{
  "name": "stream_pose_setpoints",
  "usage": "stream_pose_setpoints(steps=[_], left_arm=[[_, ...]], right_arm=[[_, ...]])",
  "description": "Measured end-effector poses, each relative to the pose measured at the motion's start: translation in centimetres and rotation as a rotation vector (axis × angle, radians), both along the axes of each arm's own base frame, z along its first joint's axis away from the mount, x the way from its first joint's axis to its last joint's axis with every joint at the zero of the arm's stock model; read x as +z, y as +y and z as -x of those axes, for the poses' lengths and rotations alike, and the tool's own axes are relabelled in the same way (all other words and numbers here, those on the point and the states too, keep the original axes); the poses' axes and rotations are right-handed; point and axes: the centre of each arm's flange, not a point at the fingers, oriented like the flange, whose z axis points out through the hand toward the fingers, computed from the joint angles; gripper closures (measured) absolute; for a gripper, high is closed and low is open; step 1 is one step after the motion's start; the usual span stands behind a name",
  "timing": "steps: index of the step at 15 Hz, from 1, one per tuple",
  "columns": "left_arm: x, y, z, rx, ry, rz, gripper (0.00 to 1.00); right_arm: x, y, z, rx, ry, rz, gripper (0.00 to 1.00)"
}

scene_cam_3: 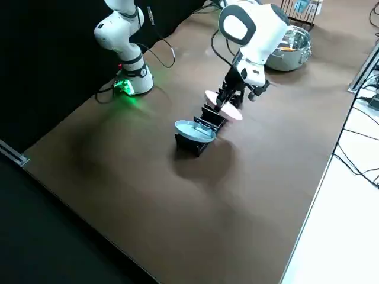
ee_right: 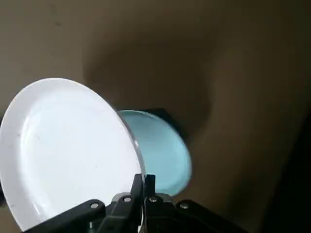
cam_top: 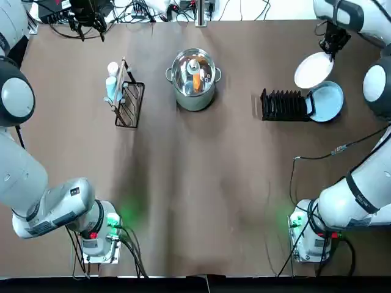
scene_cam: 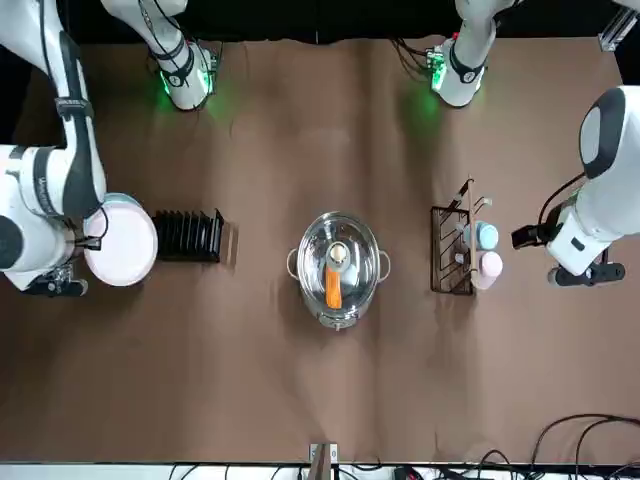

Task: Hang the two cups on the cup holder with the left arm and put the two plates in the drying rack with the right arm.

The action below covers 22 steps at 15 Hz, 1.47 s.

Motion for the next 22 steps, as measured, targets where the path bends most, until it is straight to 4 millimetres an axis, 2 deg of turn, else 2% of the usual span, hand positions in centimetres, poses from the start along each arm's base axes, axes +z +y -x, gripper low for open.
stream_pose_setpoints(steps=[1,3,5,7,8,10,13,18,22], left_arm=[[1.8,-1.7,0.1,-0.051,0.015,-0.012,0.00],[3.9,-4.3,0.0,-0.084,-0.010,-0.031,0.00],[6.4,-6.2,0.4,-0.095,-0.054,-0.059,0.00],[9.7,-6.6,1.6,-0.078,-0.094,-0.009,0.00],[11.3,-6.2,2.6,-0.077,-0.103,0.017,0.00],[13.1,-5.3,4.5,-0.085,-0.114,0.032,0.00],[12.9,-5.2,5.7,-0.095,-0.115,0.030,0.00],[12.2,-5.9,5.6,-0.134,-0.110,0.034,0.00],[12.2,-5.6,5.6,-0.152,-0.107,0.046,0.00]], right_arm=[[-0.5,-0.3,0.4,0.054,0.029,0.063,0.96],[-0.7,-0.8,0.9,0.107,0.043,0.087,0.96],[-0.8,-1.0,1.6,0.162,0.031,0.099,0.96],[-1.0,-0.9,2.9,0.224,0.013,0.126,0.96],[-1.1,-0.6,3.7,0.256,0.014,0.141,0.96],[-1.3,0.6,4.9,0.324,0.030,0.182,0.96],[-2.1,2.6,6.0,0.402,0.052,0.217,0.96],[-3.7,4.8,6.8,0.448,0.053,0.286,0.97],[-4.8,6.8,7.5,0.407,0.017,0.321,0.97]])
